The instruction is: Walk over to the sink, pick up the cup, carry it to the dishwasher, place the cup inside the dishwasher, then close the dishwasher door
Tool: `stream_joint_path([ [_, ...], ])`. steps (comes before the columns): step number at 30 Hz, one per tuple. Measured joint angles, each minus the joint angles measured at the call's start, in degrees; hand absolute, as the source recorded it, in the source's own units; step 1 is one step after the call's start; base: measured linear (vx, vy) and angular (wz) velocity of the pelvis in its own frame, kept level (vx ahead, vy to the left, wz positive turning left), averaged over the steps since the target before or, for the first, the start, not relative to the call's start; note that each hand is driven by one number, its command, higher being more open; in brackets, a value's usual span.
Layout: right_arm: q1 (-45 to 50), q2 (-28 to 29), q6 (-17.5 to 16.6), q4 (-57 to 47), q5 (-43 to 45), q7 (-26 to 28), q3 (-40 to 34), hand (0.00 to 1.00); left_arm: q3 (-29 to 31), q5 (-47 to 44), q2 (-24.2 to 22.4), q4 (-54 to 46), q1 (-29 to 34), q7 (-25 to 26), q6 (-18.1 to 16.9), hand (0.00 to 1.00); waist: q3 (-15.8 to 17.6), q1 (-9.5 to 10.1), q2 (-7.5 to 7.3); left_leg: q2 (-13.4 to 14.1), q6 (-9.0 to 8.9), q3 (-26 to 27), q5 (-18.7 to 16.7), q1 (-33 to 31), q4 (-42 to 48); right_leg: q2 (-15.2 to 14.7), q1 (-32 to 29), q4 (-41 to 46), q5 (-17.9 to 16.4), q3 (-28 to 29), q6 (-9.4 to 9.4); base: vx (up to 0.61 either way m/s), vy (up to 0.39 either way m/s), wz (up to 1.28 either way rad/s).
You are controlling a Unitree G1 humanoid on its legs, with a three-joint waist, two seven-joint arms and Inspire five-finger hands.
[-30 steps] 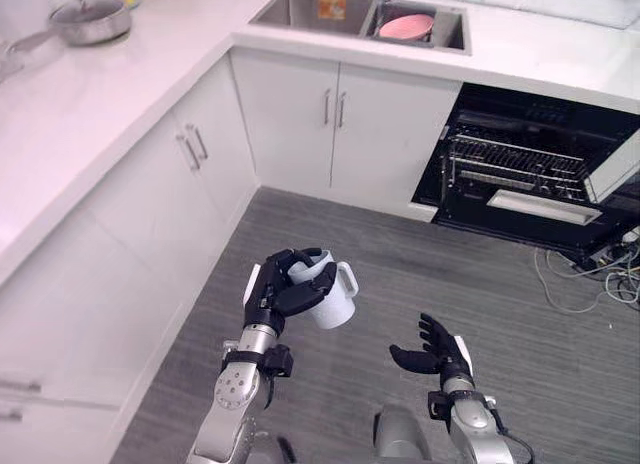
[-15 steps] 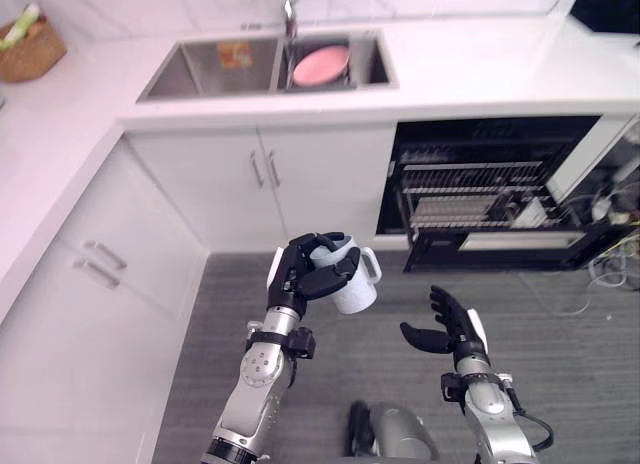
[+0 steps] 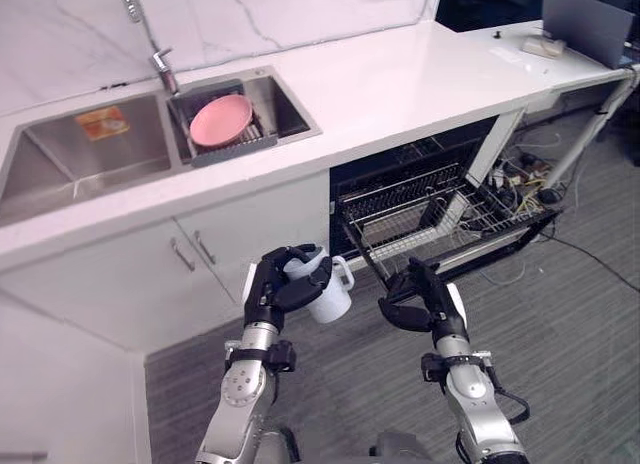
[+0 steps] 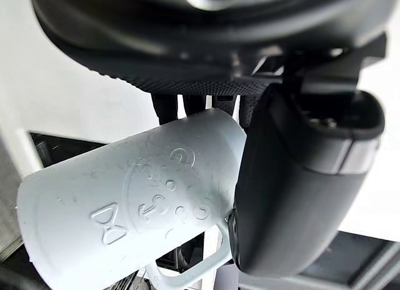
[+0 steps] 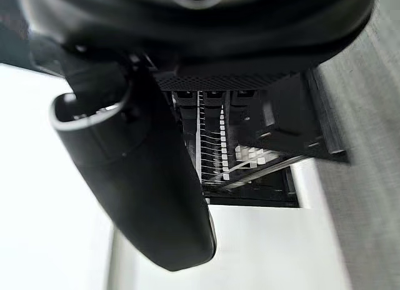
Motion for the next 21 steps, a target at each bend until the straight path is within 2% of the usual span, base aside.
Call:
stream_joint_path([
  [2,-1.13,0.28,-0.51,-0.08,-0.09,0.26,1.76,0.9,0.66,0.01,0.0,-1.21,0.2,0.57,-0.28,0.3,-0.28,-0.05,-0.08,0.32,0.0,2.16,0.0,3.67,-3.44,-1.24,-3.04,0.68,-1.52,-5.52,-2.66,0.24,0.067,-0.6],
  [4,-2.76,0.72,-1.11,-0.13,-0.07,0.39,2.3,0.9,0.88,0.01,0.01,-1.79,-0.39,0.83,-1.05,0.3,-0.44,-0.25,-0.26,0.59,-0.03,3.87,0.01,4.93,-4.86,-2.88,-6.29,-3.77,-1.98,-12.3,-5.03,0.27,-0.038,-0.51],
  [5,-3.94,0.7,-1.17,-0.15,-0.05,0.46,2.86,0.9,1.3,0.07,0.04,-1.77,-0.63,1.17,-1.1,0.3,-0.52,-0.38,-0.4,0.73,-0.19,4.95,-0.08,5.38,-5.15,-3.28,-7.44,-10.94,0.96,-16.85,-7.3,0.31,-0.123,-0.45],
  [6,-4.42,0.82,-1.22,-0.75,0.03,0.65,3.56,0.9,2.39,0.58,0.47,-1.68,-0.76,1.45,-1.13,0.3,-1.06,-0.72,-1.84,-0.49,-2.24,5.25,-1.2,5.9,-4.86,-3.38,-7.21,-20.83,10.85,-19.97,-10.02,0.28,-0.121,-0.49],
  [7,-4.89,-0.17,-1.39,-0.74,0.05,0.75,3.68,0.9,2.68,0.68,-0.48,-0.36,-1.24,1.64,-1.18,0.3,-0.92,-0.63,0.06,0.66,-4.55,5.04,-2.42,6.32,-4.83,-2.15,-6.9,-20.4,10.77,-20.25,-10.1,0.26,-0.1,-0.53],
  [8,-4.98,-1.3,-1.44,-1.25,0.54,0.91,3.53,0.9,2.98,0.88,-1.67,0.47,-1.62,1.93,-0.67,0.3,-1.07,-0.67,2.1,1.71,-5.42,4.64,-2.78,6.51,-5.84,0.53,-5.91,-22.7,11.09,-19.97,-10.52,0.19,-0.057,-0.48],
  [10,-4.49,-2.14,-1.44,-1.57,2.32,1.12,2.46,0.9,2.73,2.37,-2.17,1.34,-3.13,1.82,-0.66,0.3,-0.83,-0.78,2.79,2.99,-5.56,3.97,-2.79,7.81,-5.36,2.55,-4.71,-23.09,10.18,-19.63,-10.83,0.19,-0.051,-0.34],
  [11,-3.87,-2.32,-1.44,-2.05,3.34,1.29,1.66,0.9,2.49,2.93,-2.08,2.09,-4.24,1.78,-0.66,0.3,-0.71,-1.2,2.66,3.73,-5.97,3.25,-3.01,7.6,-2.84,2.85,-3.8,-23.28,9.18,-19.72,-10.52,0.14,-0.058,-0.06],
  [13,-1.98,-2.78,-1.46,-4.45,5.84,1.54,0.16,0.9,2.54,3.0,-1.93,4.03,-5.93,1.89,-0.66,0.3,-0.45,-1.9,2.79,6.6,-7.61,2.86,-2.5,4.81,9.65,3.45,0.0,-24.81,7.49,-19.59,-10.31,0.09,-0.057,-0.12],
  [14,-0.7,-3.18,-1.5,-6.8,8.18,1.99,0.17,0.9,2.8,3.02,-1.67,4.15,-6.08,2.22,-0.68,0.3,-0.46,-1.83,2.93,8.55,-8.91,3.01,-0.11,2.62,17.09,4.18,2.13,-26.76,7.55,-18.77,-10.24,0.11,-0.037,-0.34],
  [15,0.0,-3.33,-1.74,-8.33,9.56,2.38,0.46,0.9,3.08,3.31,-1.56,4.16,-6.31,2.37,-0.72,0.3,-0.45,-1.76,2.9,9.31,-9.91,2.91,0.7,1.39,20.72,4.43,3.59,-28.31,7.59,-18.38,-10.21,0.1,-0.015,-0.3],
  [16,0.19,-3.37,-1.9,-9.21,10.52,2.59,0.67,0.9,3.12,3.54,-1.48,4.18,-6.61,2.62,-0.73,0.3,-0.46,-1.76,2.9,9.42,-10.51,2.68,-0.23,0.65,21.56,4.45,4.25,-29.21,7.6,-18.17,-10.23,0.12,0.008,-0.21],
  [17,0.1,-3.57,-2.47,-10.69,11.56,2.82,0.69,0.9,3.12,3.93,-1.36,4.18,-7.4,2.96,-0.94,0.3,-0.48,-1.75,2.88,8.78,-10.62,2.44,-2.71,-1.25,20.52,4.45,4.92,-30.79,7.84,-17.57,-10.57,0.12,0.016,-0.21],
  [18,-0.12,-3.63,-2.65,-12.13,12.61,3.35,0.87,0.9,3.18,4.06,-1.32,4.18,-8.17,3.1,-1.04,0.3,-0.49,-1.52,2.87,7.4,-10.03,1.75,-4.55,-2.89,16.29,4.45,5.01,-31.85,8.68,-16.75,-10.68,0.12,0.024,-0.24],
  [19,-0.4,-3.65,-2.71,-12.47,13.05,3.72,1.22,0.9,3.33,4.21,-1.33,4.18,-8.29,3.16,-1.06,0.3,-0.5,-1.37,2.88,6.57,-10.02,1.35,-4.76,-3.18,13.01,4.46,5.03,-32.34,9.27,-16.3,-10.61,0.11,0.053,-0.41],
  [21,-1.37,-3.72,-2.75,-12.54,13.56,5.2,3.29,0.9,3.64,5.05,-1.23,4.51,-8.29,3.53,-1.04,0.3,-0.57,-0.57,2.99,3.48,-9.82,-2.79,-3.49,-3.43,-0.72,5.05,5.38,-33.53,10.22,-13.64,-10.2,0.13,0.1,-0.59],
])
